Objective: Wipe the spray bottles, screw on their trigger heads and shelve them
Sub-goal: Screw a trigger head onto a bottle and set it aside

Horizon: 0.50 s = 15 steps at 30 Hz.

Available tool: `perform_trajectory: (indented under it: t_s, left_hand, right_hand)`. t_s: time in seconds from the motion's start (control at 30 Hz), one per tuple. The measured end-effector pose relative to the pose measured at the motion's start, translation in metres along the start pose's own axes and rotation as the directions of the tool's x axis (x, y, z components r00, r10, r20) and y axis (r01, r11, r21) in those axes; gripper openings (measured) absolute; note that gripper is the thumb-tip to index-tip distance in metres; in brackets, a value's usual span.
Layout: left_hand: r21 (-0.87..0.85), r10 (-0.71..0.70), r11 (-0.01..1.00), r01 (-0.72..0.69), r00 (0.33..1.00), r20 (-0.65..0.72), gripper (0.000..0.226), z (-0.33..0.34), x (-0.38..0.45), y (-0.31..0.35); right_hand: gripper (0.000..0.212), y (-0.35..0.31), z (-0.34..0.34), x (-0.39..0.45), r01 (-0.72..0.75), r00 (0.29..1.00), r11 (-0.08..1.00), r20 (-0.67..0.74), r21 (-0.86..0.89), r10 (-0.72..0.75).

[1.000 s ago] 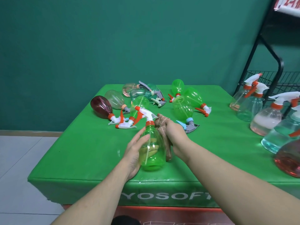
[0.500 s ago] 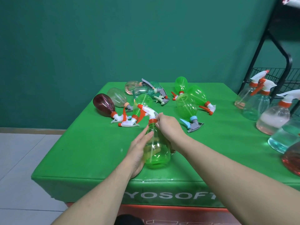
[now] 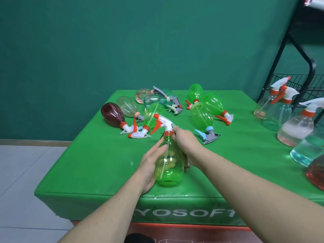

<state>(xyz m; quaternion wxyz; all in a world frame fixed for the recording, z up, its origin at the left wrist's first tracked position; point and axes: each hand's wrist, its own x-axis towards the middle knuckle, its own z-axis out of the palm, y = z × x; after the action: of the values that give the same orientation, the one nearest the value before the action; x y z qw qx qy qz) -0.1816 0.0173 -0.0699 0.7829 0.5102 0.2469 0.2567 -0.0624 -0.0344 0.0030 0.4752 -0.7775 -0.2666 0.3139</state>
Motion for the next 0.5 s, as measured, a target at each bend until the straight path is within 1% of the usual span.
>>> perform_trajectory:
  t_s: [0.07, 0.17, 0.23, 0.33, 0.43, 0.5]
  left_hand:
    - [-0.011, -0.001, 1.000, 0.001, 1.000, 0.004, 0.067, -0.001, 0.001, -0.001]
    - [-0.031, 0.004, 0.999, -0.004, 1.000, 0.011, 0.067, -0.002, 0.001, -0.002]
    - [-0.045, 0.002, 0.999, -0.002, 1.000, 0.016, 0.067, -0.003, 0.002, -0.003]
    - [-0.064, -0.004, 0.998, 0.006, 1.000, 0.028, 0.067, -0.004, 0.002, -0.002]
    - [-0.105, 0.002, 0.994, 0.000, 1.000, 0.020, 0.071, -0.005, 0.005, -0.002]
    - [-0.141, 0.004, 0.990, -0.004, 1.000, -0.003, 0.077, -0.005, 0.005, 0.000]
  right_hand:
    - [0.038, 0.001, 0.002, -0.006, 0.075, 0.996, 0.996, -0.041, -0.058, -0.077]
    - [0.047, 0.005, 0.004, -0.026, 0.166, 0.982, 0.983, -0.075, -0.077, -0.172]
    - [0.047, 0.011, 0.004, -0.038, 0.215, 0.972, 0.972, -0.079, -0.095, -0.223]
    - [0.044, 0.016, -0.001, -0.051, 0.241, 0.966, 0.968, -0.079, -0.076, -0.247]
    - [0.042, 0.019, -0.006, -0.052, 0.251, 0.959, 0.968, -0.140, 0.013, -0.246]
    - [0.044, 0.017, -0.008, -0.050, 0.269, 0.948, 0.963, -0.187, 0.038, -0.257]
